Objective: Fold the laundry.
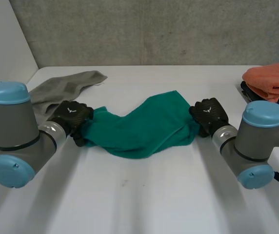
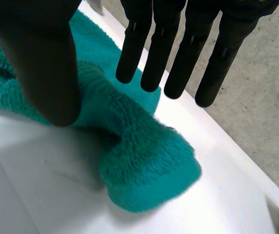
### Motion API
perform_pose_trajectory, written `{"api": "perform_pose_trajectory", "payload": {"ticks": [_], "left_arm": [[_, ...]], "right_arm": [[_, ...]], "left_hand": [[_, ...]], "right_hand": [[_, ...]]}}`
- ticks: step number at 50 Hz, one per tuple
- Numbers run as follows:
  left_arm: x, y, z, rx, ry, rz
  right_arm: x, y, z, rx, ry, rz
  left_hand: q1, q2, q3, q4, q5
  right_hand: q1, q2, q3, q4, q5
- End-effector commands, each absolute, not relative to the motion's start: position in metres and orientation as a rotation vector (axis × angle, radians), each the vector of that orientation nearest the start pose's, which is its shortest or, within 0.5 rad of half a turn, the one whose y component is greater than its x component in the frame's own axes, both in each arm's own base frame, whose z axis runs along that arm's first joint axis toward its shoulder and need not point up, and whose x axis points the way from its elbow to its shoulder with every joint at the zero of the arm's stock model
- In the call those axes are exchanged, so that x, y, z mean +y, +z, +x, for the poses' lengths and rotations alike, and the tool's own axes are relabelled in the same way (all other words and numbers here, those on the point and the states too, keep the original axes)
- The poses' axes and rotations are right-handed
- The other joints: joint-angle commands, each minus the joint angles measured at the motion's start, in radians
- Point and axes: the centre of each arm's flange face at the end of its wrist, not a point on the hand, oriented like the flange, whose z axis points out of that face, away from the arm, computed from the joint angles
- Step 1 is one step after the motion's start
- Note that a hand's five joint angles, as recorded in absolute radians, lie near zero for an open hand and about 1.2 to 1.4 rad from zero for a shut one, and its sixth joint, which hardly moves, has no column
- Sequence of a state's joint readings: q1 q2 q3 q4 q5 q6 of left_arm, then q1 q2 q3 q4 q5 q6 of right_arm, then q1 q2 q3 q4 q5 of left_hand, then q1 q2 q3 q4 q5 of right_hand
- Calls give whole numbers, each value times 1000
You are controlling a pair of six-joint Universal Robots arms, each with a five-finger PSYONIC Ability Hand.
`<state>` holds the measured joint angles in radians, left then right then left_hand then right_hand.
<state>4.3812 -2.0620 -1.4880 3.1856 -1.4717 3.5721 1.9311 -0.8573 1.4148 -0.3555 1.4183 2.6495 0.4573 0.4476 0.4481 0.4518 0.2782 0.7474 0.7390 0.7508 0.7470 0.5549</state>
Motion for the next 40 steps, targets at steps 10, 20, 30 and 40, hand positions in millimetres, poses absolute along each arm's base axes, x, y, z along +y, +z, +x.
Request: {"api": "perform_pose_trajectory", "payload": {"ticks": [10,20,30,40], "left_arm": [[-302,152,-265,2423,-1754,1081],[-301,185,-260,2350,-1810,1010],[-260,288,-246,2283,-2067,936],[-330,202,-250,2511,-1833,880]], "right_arm": [[-349,111,278,2172,-1922,-1073],[-333,159,268,2173,-1942,-1091],[-309,228,251,2176,-1991,-1178],[-320,210,270,2122,-2014,-1192]], "left_hand": [[225,235,235,231,230],[939,949,948,944,944],[939,949,948,944,944],[939,949,948,944,944]], "right_hand": [[647,656,644,648,665],[649,657,645,649,667],[649,657,645,649,667],[649,657,645,649,667]]}}
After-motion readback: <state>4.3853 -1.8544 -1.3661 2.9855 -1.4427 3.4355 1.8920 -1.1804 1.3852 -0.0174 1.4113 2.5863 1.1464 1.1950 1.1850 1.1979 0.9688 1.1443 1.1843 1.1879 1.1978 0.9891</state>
